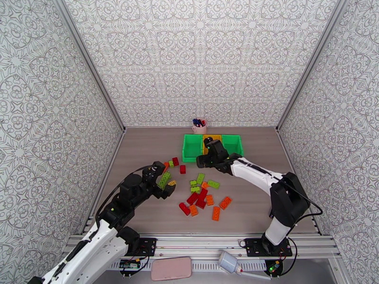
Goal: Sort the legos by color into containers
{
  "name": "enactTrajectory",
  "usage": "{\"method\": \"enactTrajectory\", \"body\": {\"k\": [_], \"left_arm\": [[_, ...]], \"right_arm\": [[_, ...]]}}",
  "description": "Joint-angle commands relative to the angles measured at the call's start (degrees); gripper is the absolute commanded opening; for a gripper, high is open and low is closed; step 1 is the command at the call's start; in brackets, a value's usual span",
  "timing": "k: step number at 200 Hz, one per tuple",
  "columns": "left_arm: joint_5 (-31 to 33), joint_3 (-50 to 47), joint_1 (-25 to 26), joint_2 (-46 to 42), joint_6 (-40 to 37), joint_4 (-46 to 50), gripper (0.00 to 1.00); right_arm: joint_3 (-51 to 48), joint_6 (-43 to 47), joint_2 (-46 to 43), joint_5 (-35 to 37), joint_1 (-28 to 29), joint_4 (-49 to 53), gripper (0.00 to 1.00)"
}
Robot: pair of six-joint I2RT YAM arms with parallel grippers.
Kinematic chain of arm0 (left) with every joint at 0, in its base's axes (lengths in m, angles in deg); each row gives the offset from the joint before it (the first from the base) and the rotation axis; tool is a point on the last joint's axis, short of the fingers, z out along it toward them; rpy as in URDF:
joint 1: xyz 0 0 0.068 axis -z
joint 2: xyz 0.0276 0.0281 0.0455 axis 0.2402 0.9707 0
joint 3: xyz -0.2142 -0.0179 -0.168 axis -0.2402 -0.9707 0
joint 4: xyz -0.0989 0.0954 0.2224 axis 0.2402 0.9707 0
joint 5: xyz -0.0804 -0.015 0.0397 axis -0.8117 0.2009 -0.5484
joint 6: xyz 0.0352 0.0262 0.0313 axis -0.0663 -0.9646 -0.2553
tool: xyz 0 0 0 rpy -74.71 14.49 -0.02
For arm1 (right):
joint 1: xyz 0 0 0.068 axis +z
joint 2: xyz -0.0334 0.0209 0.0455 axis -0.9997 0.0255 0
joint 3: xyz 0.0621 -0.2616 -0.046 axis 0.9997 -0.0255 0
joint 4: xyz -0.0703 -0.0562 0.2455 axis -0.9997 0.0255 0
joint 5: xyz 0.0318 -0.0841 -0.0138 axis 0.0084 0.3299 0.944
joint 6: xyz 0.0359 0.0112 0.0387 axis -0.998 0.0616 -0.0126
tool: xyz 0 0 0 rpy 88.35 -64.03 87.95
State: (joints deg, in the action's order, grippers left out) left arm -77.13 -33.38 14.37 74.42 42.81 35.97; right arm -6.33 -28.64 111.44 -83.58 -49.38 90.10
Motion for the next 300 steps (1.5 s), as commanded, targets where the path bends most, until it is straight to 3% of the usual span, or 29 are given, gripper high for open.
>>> {"method": "enactTrajectory", "body": {"k": [1,43,85,130,191,234,300], "left_arm": [[-0.3,1.8,0.2,-2.3,-1.1,6.5,1.0],[0.5,1.3,0.3,-4.4,-1.1,7.8,1.0],[0.6,0.8,0.8,-4.7,-0.3,7.5,1.0],[1.3,0.4,1.7,-4.7,-0.1,7.2,1.0],[1.5,0.2,2.0,-4.7,0.2,6.7,1.0],[1.5,-0.2,2.4,-4.7,1.0,5.7,1.0],[1.3,-4.6,4.9,-2.5,6.5,-8.0,1.0]], "right_arm": [[4.4,-2.8,4.6,3.6,3.5,0.4,0.86],[13.5,-2.9,14.4,5.8,8.5,2.5,0.87],[20.7,-2.6,22.2,6.6,9.4,4.7,0.83],[26.2,-1.9,27.9,6.3,9.4,6.5,0.72],[28.4,-1.5,30.1,6.3,9.3,7.3,0.5],[27.1,-0.8,27.0,5.3,9.3,7.1,0.3],[9.2,0.1,7.4,7.7,7.9,-3.2,0.26]]}}
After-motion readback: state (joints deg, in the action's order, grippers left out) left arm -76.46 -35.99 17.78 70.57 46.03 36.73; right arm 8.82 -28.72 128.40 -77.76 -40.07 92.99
